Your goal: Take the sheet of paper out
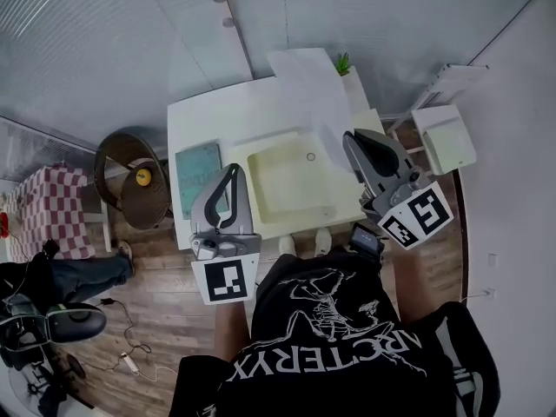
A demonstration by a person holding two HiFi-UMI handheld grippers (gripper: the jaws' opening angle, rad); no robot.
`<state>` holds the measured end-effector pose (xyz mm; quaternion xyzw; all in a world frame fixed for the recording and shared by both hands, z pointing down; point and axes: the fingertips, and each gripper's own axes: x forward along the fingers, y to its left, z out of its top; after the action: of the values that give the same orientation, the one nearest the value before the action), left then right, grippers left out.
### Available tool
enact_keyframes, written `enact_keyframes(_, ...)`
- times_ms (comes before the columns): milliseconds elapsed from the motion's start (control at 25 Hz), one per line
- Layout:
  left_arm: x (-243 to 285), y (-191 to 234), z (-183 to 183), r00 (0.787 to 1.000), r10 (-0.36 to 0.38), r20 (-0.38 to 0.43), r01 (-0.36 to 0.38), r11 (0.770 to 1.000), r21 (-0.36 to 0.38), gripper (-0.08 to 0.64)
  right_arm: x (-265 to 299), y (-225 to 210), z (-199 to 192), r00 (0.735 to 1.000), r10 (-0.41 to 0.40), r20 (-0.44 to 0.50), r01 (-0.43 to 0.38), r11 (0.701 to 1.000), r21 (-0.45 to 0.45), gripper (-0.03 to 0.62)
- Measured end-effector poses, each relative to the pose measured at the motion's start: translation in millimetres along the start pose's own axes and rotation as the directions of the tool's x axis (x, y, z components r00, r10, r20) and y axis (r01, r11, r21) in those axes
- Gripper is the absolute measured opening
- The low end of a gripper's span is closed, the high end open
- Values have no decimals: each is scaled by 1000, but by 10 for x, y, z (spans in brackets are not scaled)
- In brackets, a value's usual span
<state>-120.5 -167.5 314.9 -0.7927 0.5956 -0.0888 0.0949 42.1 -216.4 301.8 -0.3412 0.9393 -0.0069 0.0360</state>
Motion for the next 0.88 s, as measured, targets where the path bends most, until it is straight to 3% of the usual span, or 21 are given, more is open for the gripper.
enact_keyframes(280, 52, 105, 74, 999, 9, 33, -8, 999, -41, 11, 80, 74, 157, 996, -76, 38, 82, 981, -175, 14)
enact_keyframes(880, 193, 68, 150, 999, 2, 46, -1, 1000, -29, 11, 86, 91, 202, 997, -66, 44, 74, 976, -206, 14)
